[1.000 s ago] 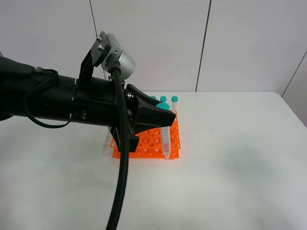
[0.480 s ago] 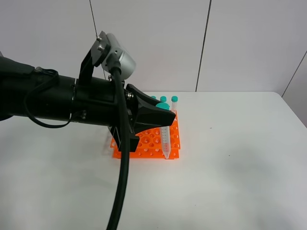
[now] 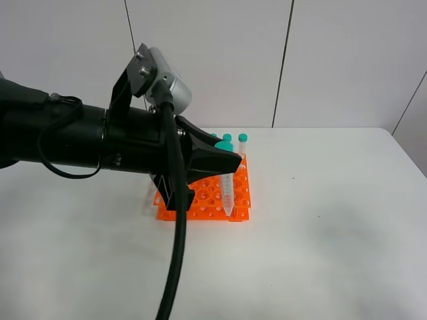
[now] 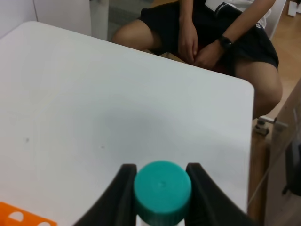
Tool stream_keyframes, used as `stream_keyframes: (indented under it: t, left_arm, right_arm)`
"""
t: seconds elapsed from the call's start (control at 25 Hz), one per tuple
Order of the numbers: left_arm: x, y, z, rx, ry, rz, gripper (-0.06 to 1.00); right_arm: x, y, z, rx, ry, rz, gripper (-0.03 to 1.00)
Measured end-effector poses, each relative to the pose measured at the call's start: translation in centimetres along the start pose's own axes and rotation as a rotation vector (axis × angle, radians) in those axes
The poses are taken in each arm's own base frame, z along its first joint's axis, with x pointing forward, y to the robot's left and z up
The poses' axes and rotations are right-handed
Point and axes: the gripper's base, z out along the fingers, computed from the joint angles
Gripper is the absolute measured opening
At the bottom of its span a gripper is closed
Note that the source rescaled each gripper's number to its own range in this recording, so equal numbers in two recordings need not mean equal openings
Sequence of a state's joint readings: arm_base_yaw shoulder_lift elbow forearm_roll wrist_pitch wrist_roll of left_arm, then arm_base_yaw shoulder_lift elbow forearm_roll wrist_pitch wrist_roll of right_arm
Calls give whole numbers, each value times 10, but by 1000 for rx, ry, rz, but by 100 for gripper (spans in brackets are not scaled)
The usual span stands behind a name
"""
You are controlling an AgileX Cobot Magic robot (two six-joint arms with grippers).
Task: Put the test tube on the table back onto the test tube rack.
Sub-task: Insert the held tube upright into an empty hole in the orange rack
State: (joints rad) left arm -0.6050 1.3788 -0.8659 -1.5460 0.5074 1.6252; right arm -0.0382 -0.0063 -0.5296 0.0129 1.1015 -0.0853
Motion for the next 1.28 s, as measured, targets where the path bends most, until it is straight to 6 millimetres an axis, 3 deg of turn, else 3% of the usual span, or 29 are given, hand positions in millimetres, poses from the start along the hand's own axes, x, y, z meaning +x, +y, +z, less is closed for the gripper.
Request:
stream_keyframes:
  t: [0.48, 0.72, 0.96, 1.28]
  left_arm:
    - [13, 41, 7, -310, 91, 24, 0]
    - [4, 66, 18, -421, 118, -1, 0]
    - [5, 87, 23, -574, 46, -87, 0]
    - [16, 113, 36, -611, -68, -173, 0]
  right_arm:
    - [0, 0, 0, -1, 0, 0, 77]
    - [0, 0, 0, -1, 0, 1, 77]
    - [0, 0, 0, -1, 0, 1, 77]
    - [0, 0, 0, -1, 0, 1, 77]
